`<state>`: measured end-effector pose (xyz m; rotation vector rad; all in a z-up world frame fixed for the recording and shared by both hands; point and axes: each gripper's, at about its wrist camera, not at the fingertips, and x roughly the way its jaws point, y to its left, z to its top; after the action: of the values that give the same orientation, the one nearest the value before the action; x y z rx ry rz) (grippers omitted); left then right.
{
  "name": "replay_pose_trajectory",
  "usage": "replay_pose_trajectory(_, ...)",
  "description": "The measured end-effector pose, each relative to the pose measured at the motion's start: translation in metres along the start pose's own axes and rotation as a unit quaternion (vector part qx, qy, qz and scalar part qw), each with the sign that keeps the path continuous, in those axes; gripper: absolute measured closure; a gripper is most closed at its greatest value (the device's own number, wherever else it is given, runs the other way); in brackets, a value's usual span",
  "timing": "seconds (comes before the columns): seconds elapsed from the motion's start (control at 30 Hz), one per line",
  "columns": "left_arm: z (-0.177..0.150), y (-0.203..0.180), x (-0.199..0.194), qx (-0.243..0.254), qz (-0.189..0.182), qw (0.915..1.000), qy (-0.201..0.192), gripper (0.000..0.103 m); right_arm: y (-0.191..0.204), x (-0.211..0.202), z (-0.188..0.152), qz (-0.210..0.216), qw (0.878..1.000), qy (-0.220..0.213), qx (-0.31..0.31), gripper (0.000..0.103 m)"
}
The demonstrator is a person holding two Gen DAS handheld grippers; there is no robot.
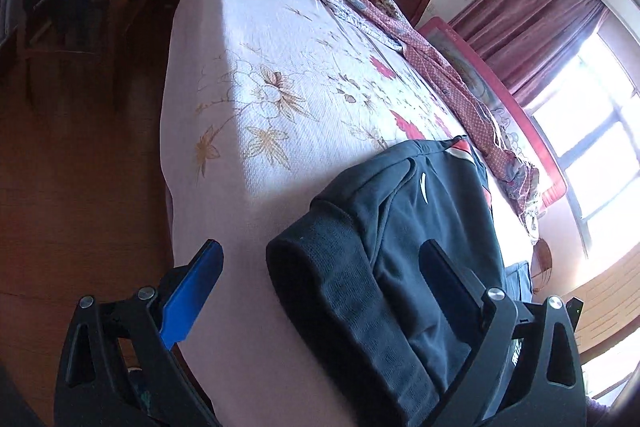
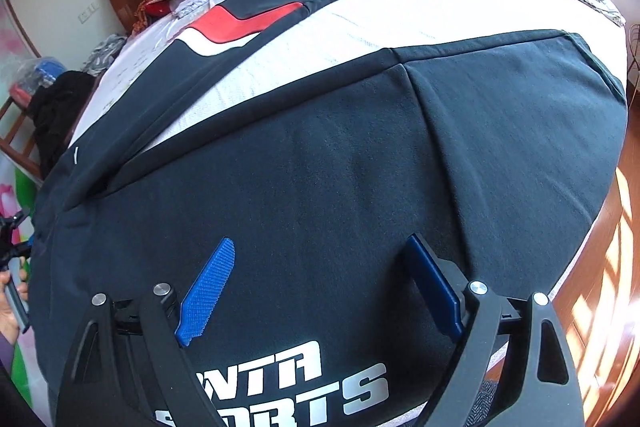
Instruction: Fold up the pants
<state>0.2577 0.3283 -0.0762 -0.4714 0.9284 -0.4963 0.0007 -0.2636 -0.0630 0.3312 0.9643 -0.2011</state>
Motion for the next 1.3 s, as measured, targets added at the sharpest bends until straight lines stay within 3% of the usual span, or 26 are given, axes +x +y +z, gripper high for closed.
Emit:
replay_pose_trajectory(0.13, 0.001, -0.004, 0.004, 0.004, -0.016, 0.9999, 0.005, 0.022, 0.0, 0.001, 0.001, -0.001, 1.0, 0.002, 0.002, 0.016)
replay_pose_trajectory(0.2, 0.001, -0.008, 0.006, 0.015, -0.002, 0.9999, 0.008, 0.024, 0.0, 0.001, 0.001, -0.001, 1.0, 0.002, 0.004, 0.016)
replay_pose_trajectory(0.33, 0.002, -0.001, 0.001, 0.004, 0.031, 0.9995, 0.004, 0.056, 0.0, 0.001, 0.001, 0.0, 1.0, 0.001, 0.003, 0.016)
replay_pose_trajectory(0.4, 0.0, -0.01, -0.008, 0.023, 0.04, 0.9989, -0.008, 0.06, -0.001, 0.001, 0.002, 0.002, 1.0, 0.001, 0.004, 0.016)
replay_pose_trajectory(0.5, -0.002, -0.032, -0.013, 0.062, 0.09, 0.9938, -0.016, 0.073, -0.003, 0.001, 0.002, 0.004, 1.0, 0.001, 0.007, 0.016)
replay_pose_trajectory(0.63, -0.008, -0.073, -0.04, 0.092, 0.124, 0.9853, -0.072, 0.093, -0.003, -0.001, 0.008, 0.008, 1.0, 0.021, 0.003, 0.016)
replay_pose_trajectory(0.73, -0.018, -0.114, -0.071, 0.125, 0.112, 0.9788, -0.118, 0.095, -0.012, -0.018, 0.027, 0.024, 0.997, 0.012, 0.072, 0.017)
replay_pose_trajectory(0.8, -0.028, -0.141, -0.091, 0.147, 0.09, 0.975, -0.139, 0.095, -0.008, -0.026, 0.055, 0.073, 0.993, 0.001, 0.095, 0.016)
replay_pose_trajectory(0.93, -0.044, -0.17, -0.119, 0.155, 0.059, 0.973, -0.16, 0.095, 0.023, 0.002, 0.148, 0.134, 0.985, 0.043, 0.103, 0.016)
replay_pose_trajectory(1.13, -0.067, -0.186, -0.136, 0.154, 0.05, 0.9726, -0.167, 0.095, 0.079, 0.086, 0.285, 0.128, 0.976, 0.101, 0.148, 0.016)
replay_pose_trajectory(1.3, -0.079, -0.201, -0.134, 0.176, 0.046, 0.9697, -0.162, 0.095, 0.119, 0.143, 0.331, 0.042, 0.973, 0.158, 0.163, 0.017)
